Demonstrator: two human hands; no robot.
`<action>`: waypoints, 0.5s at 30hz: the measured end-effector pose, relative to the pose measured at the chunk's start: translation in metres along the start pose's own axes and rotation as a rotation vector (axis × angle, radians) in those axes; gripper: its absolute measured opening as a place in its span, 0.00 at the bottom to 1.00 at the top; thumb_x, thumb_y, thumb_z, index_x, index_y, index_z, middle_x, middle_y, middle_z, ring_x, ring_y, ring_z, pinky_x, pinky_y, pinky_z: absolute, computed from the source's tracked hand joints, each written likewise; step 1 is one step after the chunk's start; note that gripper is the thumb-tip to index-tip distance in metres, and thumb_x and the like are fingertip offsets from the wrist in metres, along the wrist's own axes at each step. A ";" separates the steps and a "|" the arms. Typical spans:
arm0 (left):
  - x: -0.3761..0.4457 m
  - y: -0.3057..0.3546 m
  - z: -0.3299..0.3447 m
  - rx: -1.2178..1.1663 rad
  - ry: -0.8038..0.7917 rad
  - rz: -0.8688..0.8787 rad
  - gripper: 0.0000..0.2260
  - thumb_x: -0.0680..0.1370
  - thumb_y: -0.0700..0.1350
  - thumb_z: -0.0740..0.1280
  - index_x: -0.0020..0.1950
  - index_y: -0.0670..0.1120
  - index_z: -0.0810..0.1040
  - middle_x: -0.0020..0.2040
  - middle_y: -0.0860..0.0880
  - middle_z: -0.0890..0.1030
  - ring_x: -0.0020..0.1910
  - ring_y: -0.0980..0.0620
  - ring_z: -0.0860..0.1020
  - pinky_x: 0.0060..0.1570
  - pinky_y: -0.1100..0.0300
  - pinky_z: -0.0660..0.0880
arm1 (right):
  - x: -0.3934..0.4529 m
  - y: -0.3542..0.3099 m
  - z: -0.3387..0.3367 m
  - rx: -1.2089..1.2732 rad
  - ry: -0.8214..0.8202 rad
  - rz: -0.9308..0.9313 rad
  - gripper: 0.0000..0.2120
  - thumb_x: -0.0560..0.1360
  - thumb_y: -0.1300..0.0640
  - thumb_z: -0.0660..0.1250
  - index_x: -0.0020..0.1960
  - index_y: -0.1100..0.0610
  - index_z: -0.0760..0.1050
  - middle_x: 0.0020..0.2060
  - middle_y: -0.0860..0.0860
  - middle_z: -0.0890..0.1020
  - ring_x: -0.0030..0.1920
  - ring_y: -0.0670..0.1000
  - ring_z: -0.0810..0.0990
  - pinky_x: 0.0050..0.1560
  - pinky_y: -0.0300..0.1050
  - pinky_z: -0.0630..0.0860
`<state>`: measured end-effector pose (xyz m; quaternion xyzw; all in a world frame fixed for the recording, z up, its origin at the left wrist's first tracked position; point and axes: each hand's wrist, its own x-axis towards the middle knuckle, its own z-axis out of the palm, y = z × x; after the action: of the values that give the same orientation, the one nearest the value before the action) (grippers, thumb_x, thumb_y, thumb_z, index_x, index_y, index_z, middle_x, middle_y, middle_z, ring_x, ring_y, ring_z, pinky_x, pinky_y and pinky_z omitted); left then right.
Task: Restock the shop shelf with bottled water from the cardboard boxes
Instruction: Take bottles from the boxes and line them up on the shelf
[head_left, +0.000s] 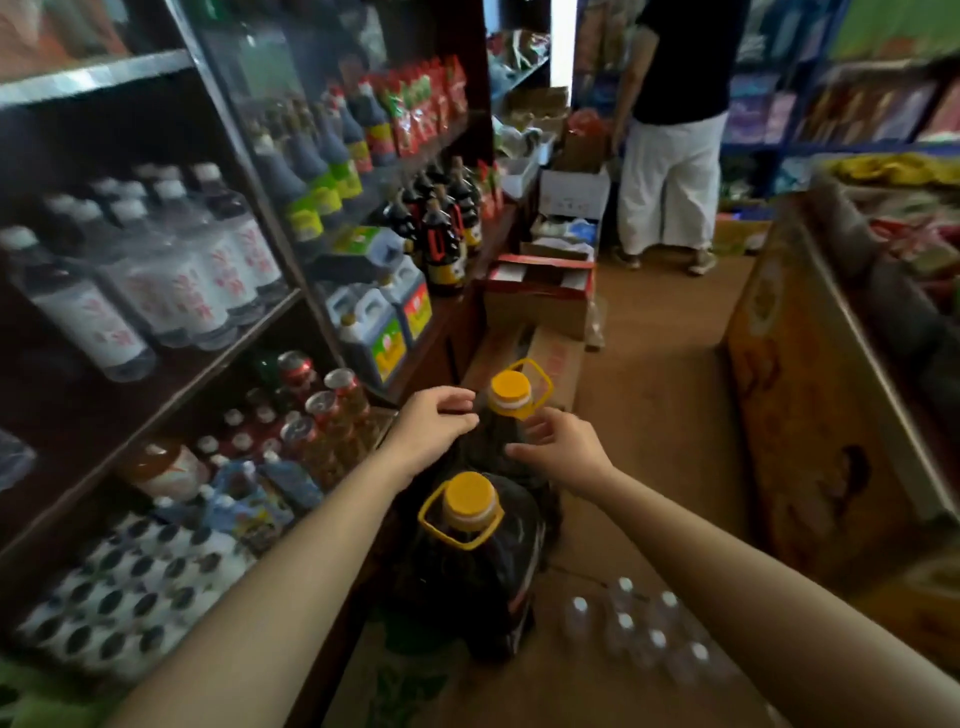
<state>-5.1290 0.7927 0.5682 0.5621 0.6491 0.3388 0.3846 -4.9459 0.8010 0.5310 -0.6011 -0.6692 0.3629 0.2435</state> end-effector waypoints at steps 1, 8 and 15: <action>0.000 0.001 0.019 -0.039 -0.020 0.009 0.15 0.73 0.34 0.70 0.60 0.39 0.78 0.53 0.42 0.81 0.51 0.52 0.77 0.53 0.63 0.74 | -0.005 0.017 -0.007 -0.001 0.007 0.028 0.22 0.67 0.46 0.76 0.56 0.55 0.77 0.47 0.49 0.81 0.49 0.49 0.80 0.52 0.47 0.77; 0.008 -0.034 0.151 -0.080 -0.275 0.013 0.17 0.73 0.37 0.71 0.61 0.42 0.77 0.53 0.47 0.80 0.53 0.50 0.80 0.57 0.56 0.76 | -0.028 0.153 -0.004 0.066 0.028 0.201 0.19 0.68 0.47 0.75 0.55 0.54 0.76 0.47 0.47 0.81 0.49 0.47 0.80 0.53 0.48 0.80; 0.025 -0.170 0.286 -0.015 -0.358 -0.098 0.18 0.73 0.41 0.72 0.63 0.47 0.75 0.58 0.49 0.79 0.56 0.53 0.78 0.59 0.55 0.76 | -0.038 0.320 0.066 0.018 -0.012 0.359 0.17 0.71 0.51 0.73 0.57 0.56 0.76 0.49 0.49 0.82 0.48 0.47 0.80 0.51 0.41 0.78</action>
<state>-4.9586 0.7960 0.2809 0.5784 0.5943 0.2191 0.5140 -4.7891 0.7557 0.2450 -0.7065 -0.5492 0.4101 0.1764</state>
